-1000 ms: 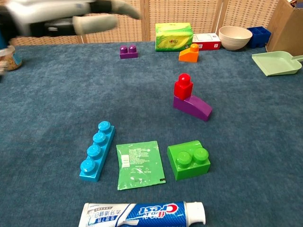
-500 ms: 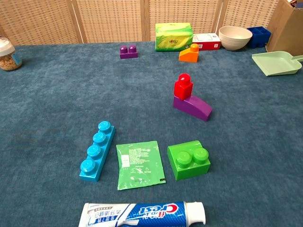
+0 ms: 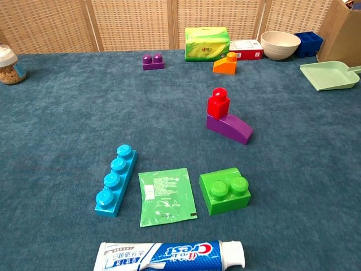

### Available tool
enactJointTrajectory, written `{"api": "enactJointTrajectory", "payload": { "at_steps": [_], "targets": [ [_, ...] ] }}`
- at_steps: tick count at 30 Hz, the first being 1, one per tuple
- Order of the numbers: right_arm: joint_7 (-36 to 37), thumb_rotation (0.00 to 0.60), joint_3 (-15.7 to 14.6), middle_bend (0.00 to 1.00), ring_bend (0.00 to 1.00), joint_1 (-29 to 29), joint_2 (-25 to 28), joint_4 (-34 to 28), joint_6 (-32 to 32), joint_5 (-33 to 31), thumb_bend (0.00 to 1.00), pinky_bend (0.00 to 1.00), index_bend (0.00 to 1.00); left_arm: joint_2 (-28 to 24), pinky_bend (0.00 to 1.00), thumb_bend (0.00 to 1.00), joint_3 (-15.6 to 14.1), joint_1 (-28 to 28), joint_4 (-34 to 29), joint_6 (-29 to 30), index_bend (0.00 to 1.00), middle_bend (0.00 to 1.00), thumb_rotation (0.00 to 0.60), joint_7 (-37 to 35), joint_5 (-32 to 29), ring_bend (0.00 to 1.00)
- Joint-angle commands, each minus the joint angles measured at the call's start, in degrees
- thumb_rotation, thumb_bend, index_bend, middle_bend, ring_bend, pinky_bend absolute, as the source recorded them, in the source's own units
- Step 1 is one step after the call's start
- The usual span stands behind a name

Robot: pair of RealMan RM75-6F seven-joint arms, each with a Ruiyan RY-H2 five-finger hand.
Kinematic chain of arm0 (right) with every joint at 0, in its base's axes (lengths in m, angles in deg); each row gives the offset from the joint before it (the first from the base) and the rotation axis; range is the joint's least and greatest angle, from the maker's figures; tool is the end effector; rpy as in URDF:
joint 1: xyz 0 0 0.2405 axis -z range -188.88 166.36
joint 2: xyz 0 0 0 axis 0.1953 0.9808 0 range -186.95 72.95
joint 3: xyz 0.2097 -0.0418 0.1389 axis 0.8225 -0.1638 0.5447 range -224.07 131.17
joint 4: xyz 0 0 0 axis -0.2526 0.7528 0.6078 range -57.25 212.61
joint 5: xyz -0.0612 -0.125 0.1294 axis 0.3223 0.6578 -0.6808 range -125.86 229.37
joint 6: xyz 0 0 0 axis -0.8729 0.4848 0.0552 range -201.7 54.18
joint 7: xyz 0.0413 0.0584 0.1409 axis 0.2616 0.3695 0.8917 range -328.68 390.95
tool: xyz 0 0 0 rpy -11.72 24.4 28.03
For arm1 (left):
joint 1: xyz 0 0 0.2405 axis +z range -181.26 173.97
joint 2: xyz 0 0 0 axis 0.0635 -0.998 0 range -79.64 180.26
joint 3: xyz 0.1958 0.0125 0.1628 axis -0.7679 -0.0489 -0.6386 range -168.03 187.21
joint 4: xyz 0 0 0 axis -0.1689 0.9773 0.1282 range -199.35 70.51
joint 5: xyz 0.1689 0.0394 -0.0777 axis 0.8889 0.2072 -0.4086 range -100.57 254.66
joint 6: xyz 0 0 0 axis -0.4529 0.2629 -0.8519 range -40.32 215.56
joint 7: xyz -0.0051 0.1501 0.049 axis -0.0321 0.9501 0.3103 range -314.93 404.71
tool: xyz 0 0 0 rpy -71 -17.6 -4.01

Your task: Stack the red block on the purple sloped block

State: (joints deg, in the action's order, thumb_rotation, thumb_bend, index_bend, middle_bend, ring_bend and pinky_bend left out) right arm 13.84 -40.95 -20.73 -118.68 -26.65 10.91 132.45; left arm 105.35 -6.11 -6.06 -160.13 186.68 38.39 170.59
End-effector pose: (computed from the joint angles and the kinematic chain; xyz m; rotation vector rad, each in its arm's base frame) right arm -0.2586 -0.2197 0.1829 1.4014 -0.7746 0.8444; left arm -0.2972 0.1184 0.2082 -1.4762 -0.9750 -0.8886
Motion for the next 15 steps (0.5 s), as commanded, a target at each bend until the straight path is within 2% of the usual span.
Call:
{"api": "enactJointTrajectory", "payload": {
  "at_steps": [1, 15],
  "targets": [
    [0.7, 0.42, 0.0, 0.09, 0.0, 0.0, -0.4, 0.5, -0.4, 0.0, 0.03, 0.01, 0.14, 0.7, 0.0, 0.27, 0.3, 1.8, 1.3, 1.2, 0.13, 0.03, 0.0, -1.7, 0.5, 0.0],
    [0.8, 0.42, 0.5, 0.09, 0.0, 0.9, -1.3, 1.4, 0.6, -0.4, 0.03, 0.01, 0.14, 0.3, 0.0, 0.27, 4.0, 3.2, 0.5, 1.2, 0.13, 0.03, 0.0, -0.6, 2.4, 0.0]
  ]
}}
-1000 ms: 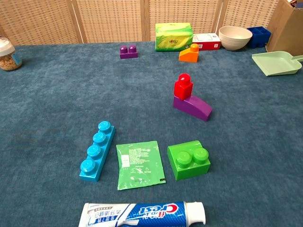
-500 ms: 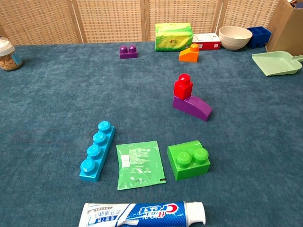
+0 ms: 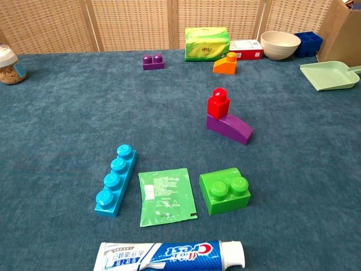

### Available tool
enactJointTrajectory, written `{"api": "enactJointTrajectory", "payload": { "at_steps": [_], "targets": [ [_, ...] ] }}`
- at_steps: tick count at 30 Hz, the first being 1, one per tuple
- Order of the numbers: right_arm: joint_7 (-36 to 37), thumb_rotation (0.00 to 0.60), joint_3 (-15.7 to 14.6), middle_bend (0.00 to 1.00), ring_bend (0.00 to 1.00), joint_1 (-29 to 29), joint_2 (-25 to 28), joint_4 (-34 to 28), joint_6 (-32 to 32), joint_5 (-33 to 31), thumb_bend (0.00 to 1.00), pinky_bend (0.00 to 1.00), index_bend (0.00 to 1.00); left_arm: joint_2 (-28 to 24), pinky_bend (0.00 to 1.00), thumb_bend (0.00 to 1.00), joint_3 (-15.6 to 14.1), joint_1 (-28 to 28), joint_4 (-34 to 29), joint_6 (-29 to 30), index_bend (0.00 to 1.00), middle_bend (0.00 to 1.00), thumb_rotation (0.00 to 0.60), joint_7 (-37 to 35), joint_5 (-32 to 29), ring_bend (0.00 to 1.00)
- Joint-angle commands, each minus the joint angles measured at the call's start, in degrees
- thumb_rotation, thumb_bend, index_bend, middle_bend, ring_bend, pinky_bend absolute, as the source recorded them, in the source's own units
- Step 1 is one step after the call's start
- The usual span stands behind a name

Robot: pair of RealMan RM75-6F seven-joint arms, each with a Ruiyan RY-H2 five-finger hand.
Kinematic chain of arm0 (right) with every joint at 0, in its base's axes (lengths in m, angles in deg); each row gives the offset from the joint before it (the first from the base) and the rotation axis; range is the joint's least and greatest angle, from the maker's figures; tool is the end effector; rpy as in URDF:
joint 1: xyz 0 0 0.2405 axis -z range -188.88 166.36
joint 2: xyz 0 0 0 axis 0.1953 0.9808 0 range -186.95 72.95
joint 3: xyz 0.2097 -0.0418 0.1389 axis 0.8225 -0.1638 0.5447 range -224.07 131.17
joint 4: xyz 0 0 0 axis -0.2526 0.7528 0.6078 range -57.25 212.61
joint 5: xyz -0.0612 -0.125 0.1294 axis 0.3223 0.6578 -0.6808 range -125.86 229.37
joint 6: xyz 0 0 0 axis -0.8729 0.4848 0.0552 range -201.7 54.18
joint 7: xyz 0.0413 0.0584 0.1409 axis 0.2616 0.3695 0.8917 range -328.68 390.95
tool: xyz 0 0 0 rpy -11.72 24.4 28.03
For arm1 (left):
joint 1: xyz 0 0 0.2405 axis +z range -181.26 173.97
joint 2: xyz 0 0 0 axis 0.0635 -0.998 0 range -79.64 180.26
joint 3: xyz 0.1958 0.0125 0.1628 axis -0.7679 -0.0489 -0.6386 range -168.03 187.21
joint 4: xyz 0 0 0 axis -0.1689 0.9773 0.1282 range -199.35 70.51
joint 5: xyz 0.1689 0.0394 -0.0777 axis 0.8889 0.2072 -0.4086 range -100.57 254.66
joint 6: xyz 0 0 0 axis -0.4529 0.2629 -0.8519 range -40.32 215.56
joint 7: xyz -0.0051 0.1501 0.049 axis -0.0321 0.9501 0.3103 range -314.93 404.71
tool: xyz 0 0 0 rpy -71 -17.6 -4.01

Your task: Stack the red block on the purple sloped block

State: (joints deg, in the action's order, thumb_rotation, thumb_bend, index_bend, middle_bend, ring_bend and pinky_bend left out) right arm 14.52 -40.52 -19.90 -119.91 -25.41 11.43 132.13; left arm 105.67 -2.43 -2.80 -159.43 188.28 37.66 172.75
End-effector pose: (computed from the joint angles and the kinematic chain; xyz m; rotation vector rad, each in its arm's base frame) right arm -0.2644 -0.2177 0.1810 1.3737 -0.7862 0.8476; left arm -0.2939 0.1138 0.2144 -1.4377 -0.9377 -0.9426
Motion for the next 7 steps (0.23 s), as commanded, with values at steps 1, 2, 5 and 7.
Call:
{"api": "enactJointTrajectory", "payload": {
  "at_steps": [1, 2, 5, 7],
  "targets": [
    [0.2, 0.422, 0.1, 0.09, 0.0, 0.1, -0.2, 0.2, 0.0, -0.2, 0.03, 0.01, 0.14, 0.0, 0.0, 0.27, 0.5, -0.2, -0.4, -0.7, 0.13, 0.03, 0.0, 0.3, 0.3, 0.0],
    [0.2, 0.42, 0.1, 0.09, 0.0, 0.2, -0.2, 0.3, -0.1, -0.3, 0.02, 0.01, 0.14, 0.1, 0.0, 0.27, 0.7, -0.2, -0.5, -1.0, 0.13, 0.03, 0.0, 0.5, 0.4, 0.0],
    [0.6, 0.416, 0.2, 0.09, 0.0, 0.1, -0.4, 0.8, -0.5, -0.8, 0.03, 0.01, 0.14, 0.2, 0.0, 0.27, 1.4, -0.6, -0.9, -2.4, 0.13, 0.03, 0.0, 1.0, 0.1, 0.0],
    [0.8, 0.418, 0.4, 0.09, 0.0, 0.1, -0.6, 1.0, -0.7, -1.1, 0.03, 0.01, 0.14, 0.3, 0.0, 0.27, 1.8, -0.6, -1.2, -3.2, 0.13, 0.03, 0.0, 1.4, -0.1, 0.0]
  ]
}}
